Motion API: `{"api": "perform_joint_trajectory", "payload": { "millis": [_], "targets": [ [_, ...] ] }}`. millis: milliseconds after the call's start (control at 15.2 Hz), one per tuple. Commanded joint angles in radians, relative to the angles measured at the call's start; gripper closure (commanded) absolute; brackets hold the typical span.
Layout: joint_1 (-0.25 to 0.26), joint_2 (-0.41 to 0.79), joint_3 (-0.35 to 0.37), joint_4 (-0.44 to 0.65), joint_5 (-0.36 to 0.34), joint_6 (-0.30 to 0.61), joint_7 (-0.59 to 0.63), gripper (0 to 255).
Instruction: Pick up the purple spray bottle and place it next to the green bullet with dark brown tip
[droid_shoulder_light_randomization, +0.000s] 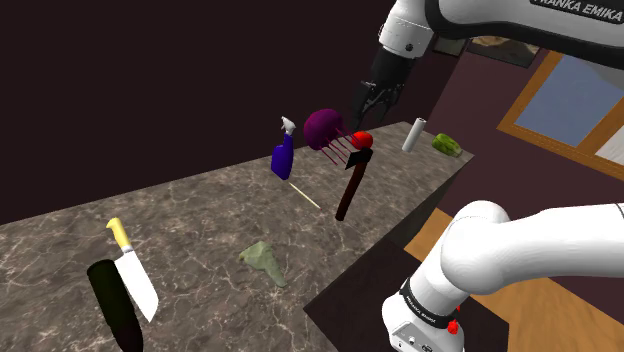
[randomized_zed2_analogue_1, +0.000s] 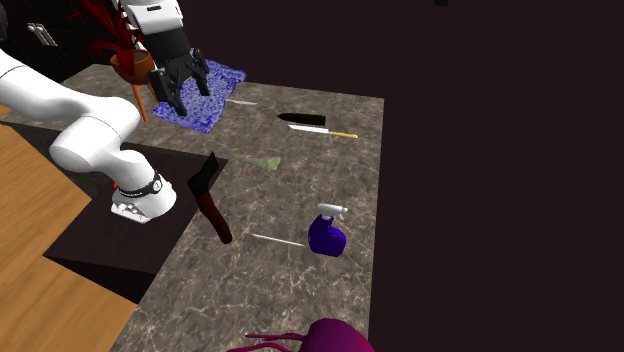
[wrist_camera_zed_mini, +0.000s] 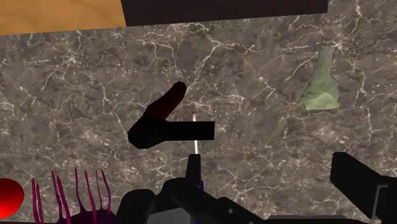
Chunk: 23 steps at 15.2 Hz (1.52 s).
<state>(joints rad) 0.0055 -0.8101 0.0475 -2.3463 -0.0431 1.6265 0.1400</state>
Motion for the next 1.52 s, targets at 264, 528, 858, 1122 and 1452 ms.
{"api": "perform_joint_trajectory", "payload": {
  "millis": [264,528,858,1122,1452],
  "targets": [
    [-0.013,0.141,-0.034,0.039,-0.015,0.093,-0.032,0],
    [-0.024,0.288,-0.064,0.100,-0.022,0.172,-0.063,0],
    [-0.033,0.479,-0.099,0.205,-0.020,0.247,-0.104,0],
    [-0.041,0.635,-0.123,0.313,-0.007,0.286,-0.139,0],
    [-0.054,0.835,-0.144,0.478,0.020,0.308,-0.184,0]
  ]
}}
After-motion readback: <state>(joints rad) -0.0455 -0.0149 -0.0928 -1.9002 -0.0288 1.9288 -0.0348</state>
